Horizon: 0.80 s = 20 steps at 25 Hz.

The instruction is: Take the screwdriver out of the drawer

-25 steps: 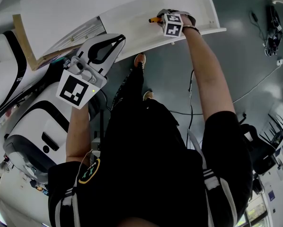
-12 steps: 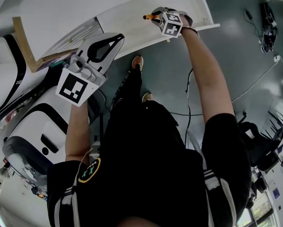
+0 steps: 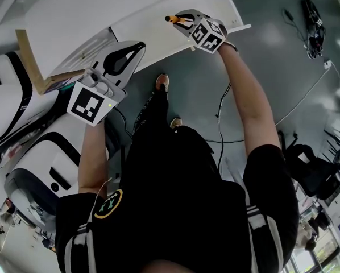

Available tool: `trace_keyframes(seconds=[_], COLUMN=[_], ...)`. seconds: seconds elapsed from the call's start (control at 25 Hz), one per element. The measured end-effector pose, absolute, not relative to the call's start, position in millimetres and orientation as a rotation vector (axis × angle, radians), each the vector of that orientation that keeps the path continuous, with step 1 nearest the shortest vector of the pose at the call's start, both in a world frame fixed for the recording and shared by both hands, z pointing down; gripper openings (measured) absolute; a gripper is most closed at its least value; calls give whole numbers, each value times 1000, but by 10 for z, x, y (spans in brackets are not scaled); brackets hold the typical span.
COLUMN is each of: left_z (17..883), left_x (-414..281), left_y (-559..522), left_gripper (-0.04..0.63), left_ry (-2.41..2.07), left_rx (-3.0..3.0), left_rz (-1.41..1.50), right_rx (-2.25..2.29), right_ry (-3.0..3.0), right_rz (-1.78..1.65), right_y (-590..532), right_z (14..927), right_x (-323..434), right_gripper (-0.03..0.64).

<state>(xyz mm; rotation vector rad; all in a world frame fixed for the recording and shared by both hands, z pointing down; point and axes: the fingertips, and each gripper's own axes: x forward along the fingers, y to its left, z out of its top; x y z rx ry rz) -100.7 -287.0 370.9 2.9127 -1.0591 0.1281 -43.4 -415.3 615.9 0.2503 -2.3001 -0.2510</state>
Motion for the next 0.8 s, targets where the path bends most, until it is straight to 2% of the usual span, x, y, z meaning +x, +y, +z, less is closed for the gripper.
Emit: trace_keyframes(seconds=[0.8], left_z=[3260], left_x=[-609], left_y=[-2233], left_gripper=[21], left_ry=[-1017], left_rx=[3083], left_rz=[50], right_rx=[531], right_ry=[-2643], right_rz=[-281], right_y=[-3151], right_z=[4419], right_x=[32], right_gripper=[121])
